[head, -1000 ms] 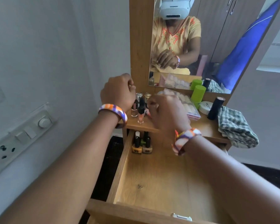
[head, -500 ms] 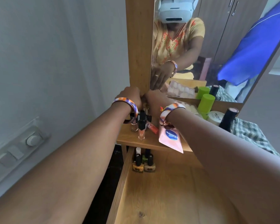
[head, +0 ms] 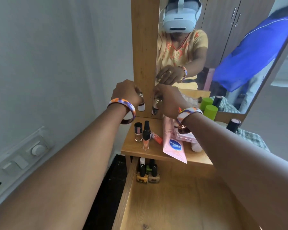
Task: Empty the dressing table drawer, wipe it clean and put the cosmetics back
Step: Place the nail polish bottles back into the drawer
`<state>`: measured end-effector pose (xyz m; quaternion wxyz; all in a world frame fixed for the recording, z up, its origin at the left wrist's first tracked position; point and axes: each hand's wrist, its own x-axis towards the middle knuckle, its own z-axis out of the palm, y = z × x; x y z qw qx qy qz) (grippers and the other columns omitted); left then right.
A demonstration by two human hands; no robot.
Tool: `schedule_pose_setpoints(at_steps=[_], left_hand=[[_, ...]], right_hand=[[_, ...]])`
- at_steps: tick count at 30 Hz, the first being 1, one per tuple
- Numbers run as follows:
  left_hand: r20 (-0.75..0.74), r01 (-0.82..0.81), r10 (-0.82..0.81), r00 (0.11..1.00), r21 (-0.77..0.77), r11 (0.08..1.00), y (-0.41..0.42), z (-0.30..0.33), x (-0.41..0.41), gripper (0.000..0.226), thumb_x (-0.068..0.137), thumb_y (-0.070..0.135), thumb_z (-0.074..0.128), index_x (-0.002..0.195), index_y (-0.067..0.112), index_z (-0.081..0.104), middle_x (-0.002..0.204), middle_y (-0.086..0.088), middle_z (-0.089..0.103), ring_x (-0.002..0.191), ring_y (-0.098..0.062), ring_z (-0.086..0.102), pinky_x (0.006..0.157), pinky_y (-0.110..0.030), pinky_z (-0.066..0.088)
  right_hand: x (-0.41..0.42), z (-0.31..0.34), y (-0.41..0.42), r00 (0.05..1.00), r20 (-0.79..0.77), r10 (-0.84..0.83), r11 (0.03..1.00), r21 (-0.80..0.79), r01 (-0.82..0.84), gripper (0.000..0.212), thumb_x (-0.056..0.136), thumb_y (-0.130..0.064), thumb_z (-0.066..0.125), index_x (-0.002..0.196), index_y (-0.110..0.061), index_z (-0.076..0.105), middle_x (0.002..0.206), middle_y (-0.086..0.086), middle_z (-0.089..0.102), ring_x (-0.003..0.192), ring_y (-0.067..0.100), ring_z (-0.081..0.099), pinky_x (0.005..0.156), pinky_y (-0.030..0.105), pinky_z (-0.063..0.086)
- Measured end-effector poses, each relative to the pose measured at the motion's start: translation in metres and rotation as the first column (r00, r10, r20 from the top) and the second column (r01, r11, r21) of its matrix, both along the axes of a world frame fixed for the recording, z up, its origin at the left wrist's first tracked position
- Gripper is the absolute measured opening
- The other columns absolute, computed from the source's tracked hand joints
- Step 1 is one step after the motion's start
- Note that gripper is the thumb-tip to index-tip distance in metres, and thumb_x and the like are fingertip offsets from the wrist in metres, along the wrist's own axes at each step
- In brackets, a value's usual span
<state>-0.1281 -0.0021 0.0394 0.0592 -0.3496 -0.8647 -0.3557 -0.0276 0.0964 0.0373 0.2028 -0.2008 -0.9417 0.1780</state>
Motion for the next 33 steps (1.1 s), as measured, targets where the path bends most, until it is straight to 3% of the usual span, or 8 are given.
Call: schedule_pose_setpoints(at_steps=[5, 10, 13, 15, 18, 21, 28, 33], left_hand=[[0.309, -0.024, -0.08, 0.948, 0.319, 0.947, -0.023, 0.018, 0.016, 0.006, 0.078, 0.013, 0.069, 0.073, 0.015, 0.065, 0.084, -0.004, 0.065, 0.08, -0.02, 0.063, 0.075, -0.032, 0.055], [0.493, 0.003, -0.225, 0.84, 0.411, 0.912, -0.052, 0.014, 0.043, 0.01, 0.08, 0.012, 0.071, 0.074, 0.011, 0.063, 0.075, -0.003, 0.064, 0.064, -0.01, 0.06, 0.066, -0.023, 0.053], [0.51, 0.118, -0.258, 0.82, 0.29, 0.95, -0.071, 0.006, 0.054, 0.008, 0.08, 0.015, 0.071, 0.076, 0.013, 0.064, 0.073, -0.001, 0.064, 0.053, 0.0, 0.062, 0.055, -0.014, 0.052], [0.521, 0.201, -0.257, 0.814, 0.161, 0.966, -0.082, 0.001, 0.061, 0.006, 0.081, 0.014, 0.071, 0.078, 0.013, 0.065, 0.075, -0.002, 0.064, 0.06, -0.004, 0.062, 0.059, -0.015, 0.052], [0.529, 0.308, -0.238, 0.814, -0.045, 0.95, -0.093, -0.01, 0.071, 0.016, 0.08, 0.01, 0.071, 0.094, 0.002, 0.069, 0.084, -0.009, 0.066, 0.075, -0.015, 0.06, 0.073, -0.025, 0.052], [0.499, 0.38, -0.225, 0.837, -0.234, 0.895, -0.095, -0.026, 0.084, 0.023, 0.076, 0.005, 0.073, 0.098, -0.001, 0.07, 0.09, -0.014, 0.067, 0.08, -0.02, 0.059, 0.077, -0.032, 0.052], [0.302, 0.306, -0.175, 0.937, -0.47, 0.828, -0.094, -0.073, 0.102, 0.024, 0.069, 0.012, 0.08, 0.091, 0.007, 0.072, 0.076, -0.002, 0.061, 0.066, -0.015, 0.054, 0.053, -0.02, 0.04], [0.188, 0.248, -0.172, 0.967, -0.53, 0.811, -0.097, -0.101, 0.108, 0.02, 0.073, 0.014, 0.076, 0.092, 0.011, 0.071, 0.094, -0.006, 0.067, 0.078, -0.019, 0.057, 0.065, -0.025, 0.041]], right_hand=[[0.02, 0.014, -0.013, 0.949, -0.304, -0.084, 0.962, -0.273, -0.003, 0.034, 0.075, 0.0, 0.061, 0.107, -0.011, 0.06, 0.086, -0.002, 0.056, 0.076, 0.015, 0.051, 0.06, 0.021, 0.039], [0.044, 0.008, -0.036, 0.909, -0.384, -0.162, 0.829, -0.553, -0.086, 0.018, 0.058, -0.014, 0.061, 0.072, -0.025, 0.055, 0.074, 0.008, 0.061, 0.073, 0.026, 0.058, 0.076, 0.05, 0.053], [0.062, -0.005, -0.044, 0.943, -0.323, -0.078, 0.838, -0.534, -0.114, 0.025, 0.068, -0.003, 0.066, 0.073, -0.026, 0.058, 0.08, 0.019, 0.062, 0.075, 0.025, 0.057, 0.079, 0.052, 0.053], [0.073, -0.015, -0.047, 0.969, -0.248, 0.004, 0.868, -0.48, -0.127, 0.025, 0.071, 0.001, 0.068, 0.075, -0.022, 0.062, 0.086, 0.024, 0.066, 0.074, 0.023, 0.058, 0.079, 0.047, 0.054], [0.09, -0.027, -0.06, 0.994, -0.071, 0.087, 0.936, -0.335, -0.106, 0.016, 0.073, -0.006, 0.072, 0.088, -0.012, 0.071, 0.077, 0.004, 0.065, 0.068, 0.011, 0.057, 0.064, 0.02, 0.05], [0.1, -0.037, -0.078, 0.986, 0.073, 0.152, 0.962, -0.242, -0.13, 0.017, 0.072, -0.01, 0.074, 0.089, -0.012, 0.073, 0.075, -0.004, 0.063, 0.07, 0.008, 0.057, 0.057, 0.011, 0.044], [0.104, -0.082, -0.097, 0.956, 0.261, 0.134, 0.974, -0.213, -0.079, 0.028, 0.071, -0.002, 0.071, 0.098, -0.007, 0.071, 0.087, 0.005, 0.067, 0.076, 0.012, 0.056, 0.053, 0.01, 0.04], [0.106, -0.109, -0.1, 0.932, 0.343, 0.12, 0.965, -0.262, -0.028, 0.032, 0.067, -0.005, 0.078, 0.098, -0.011, 0.072, 0.084, -0.002, 0.058, 0.075, 0.012, 0.055, 0.054, 0.012, 0.038]])
